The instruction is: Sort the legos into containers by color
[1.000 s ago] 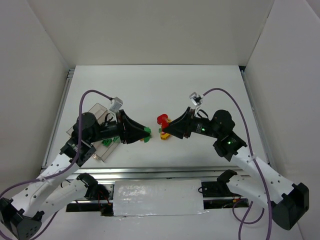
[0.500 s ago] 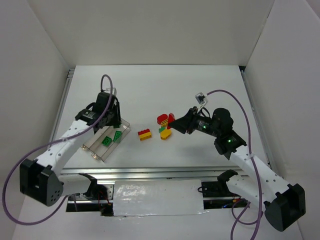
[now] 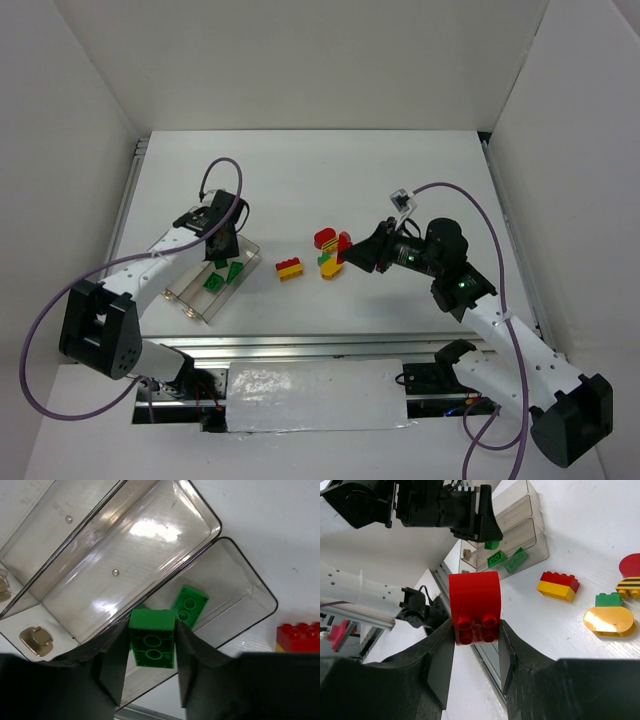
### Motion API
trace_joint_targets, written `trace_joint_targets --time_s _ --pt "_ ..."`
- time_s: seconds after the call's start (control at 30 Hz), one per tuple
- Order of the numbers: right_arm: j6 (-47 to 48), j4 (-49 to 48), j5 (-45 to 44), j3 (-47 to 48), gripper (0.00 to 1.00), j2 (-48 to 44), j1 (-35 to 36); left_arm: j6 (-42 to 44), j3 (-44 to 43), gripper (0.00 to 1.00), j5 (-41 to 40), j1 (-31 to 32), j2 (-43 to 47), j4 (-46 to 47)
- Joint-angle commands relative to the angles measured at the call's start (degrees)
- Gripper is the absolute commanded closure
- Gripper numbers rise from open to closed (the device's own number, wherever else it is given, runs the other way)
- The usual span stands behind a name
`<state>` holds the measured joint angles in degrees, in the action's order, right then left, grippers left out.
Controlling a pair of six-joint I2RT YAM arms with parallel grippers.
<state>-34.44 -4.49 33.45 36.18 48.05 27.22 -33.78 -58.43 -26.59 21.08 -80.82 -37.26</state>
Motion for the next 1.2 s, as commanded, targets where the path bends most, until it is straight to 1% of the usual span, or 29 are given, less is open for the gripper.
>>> trace_joint_targets --time_s 0.0,0.03,0.1,0.27,0.33,0.37,0.43,0.47,0.53,0.57,0.6,0.63,0.67,0.7,0.73,0.77,0.83,0.9,0.97,1.03,1.17 --pt "1.65 0.45 0.65 1.43 1.0 -0.51 0.29 -2.25 1.39 0.38 -1.28 -0.16 1.62 1.31" --pt "1.39 0.01 0.74 1.43 1.0 -0.16 0.2 -2.43 1.74 0.33 -1.27 -0.16 1.8 1.31" --pt "0.78 -0.6 1.0 1.26 1.0 0.72 0.29 -1.99 1.66 0.27 0.57 -0.16 2.15 1.74" --pt "0.07 -1.93 1.18 1.61 1.0 2.74 0.29 -1.11 1.22 0.22 3.29 -0.16 3.38 2.36" --pt "0.25 -2.19 1.53 1.87 1.0 4.32 0.46 -0.85 1.57 0.22 5.49 -0.16 5.22 3.32" --pt "0.25 -2.45 1.79 2.05 1.0 5.03 0.46 -0.67 1.83 0.22 6.71 -0.16 8.01 4.72" --pt "-0.02 -4.11 3.54 2.22 1.0 6.96 0.46 0.73 3.06 0.22 13.81 -0.16 11.98 7.71" --pt "-0.8 -5.69 5.29 2.14 1.0 8.01 0.64 1.86 4.8 0.22 22.2 -0.16 16.78 12.07" --pt "-1.25 -6.75 6.88 2.49 1.0 8.9 0.9 2.58 6.75 0.2 32.16 -0.16 23.82 17.98" --pt "-1.77 -7.28 7.5 2.84 1.0 9.16 1.25 2.49 7.71 0.18 37.35 -0.08 25.52 20.97" --pt "-1.86 -7.89 7.85 3.1 1.0 9.69 1.51 1.27 9.46 0.18 46.88 -0.08 27.01 27.0" --pt "-2.21 -7.99 7.94 3.62 1.0 9.87 2.39 0.48 10.78 0.17 51.5 0.1 28.94 30.02" --pt "-2.39 -8.77 8.03 3.8 1.0 9.87 3.01 -1.36 11.23 0.17 55.81 0.19 29.31 35.44" --pt "-2.48 -9.48 8.47 3.81 1.0 9.69 3.53 -2.51 11.5 0.17 59.68 0.28 29.49 37.59" --pt "-2.74 -10.53 9.95 3.63 1.0 9.6 4.58 -3.48 11.76 0.17 65.73 0.45 29.31 40.3" --pt "-3.44 -12.36 10.75 3.63 1.0 9.26 5.2 -5.66 12.46 0.17 68.31 0.71 29.05 45.03" --pt "-3.97 -13.96 12.51 3.63 1.0 8.99 6.52 -8.13 13.34 0.18 73.58 1.94 28.26 49.54" --pt "-4.06 -15.01 12.6 3.89 1.0 8.64 8.88 -11.38 14.22 0.19 75.1 3.43 27.73 53.23" --pt "-4.15 -15.54 12.43 4.51 1.0 8.29 11.34 -12.71 14.31 0.19 76.76 6.68 26.77 57.63" --pt "-4.41 -16.86 12.16 4.77 1.0 8.02 12.58 -12.89 13.53 0.19 76.43 10.36 25.89 58.52" --pt "-4.68 -17.39 11.11 5.12 1.0 6.97 13.38 -13.24 12.91 0.22 75.28 14.07 25.44 60.62"
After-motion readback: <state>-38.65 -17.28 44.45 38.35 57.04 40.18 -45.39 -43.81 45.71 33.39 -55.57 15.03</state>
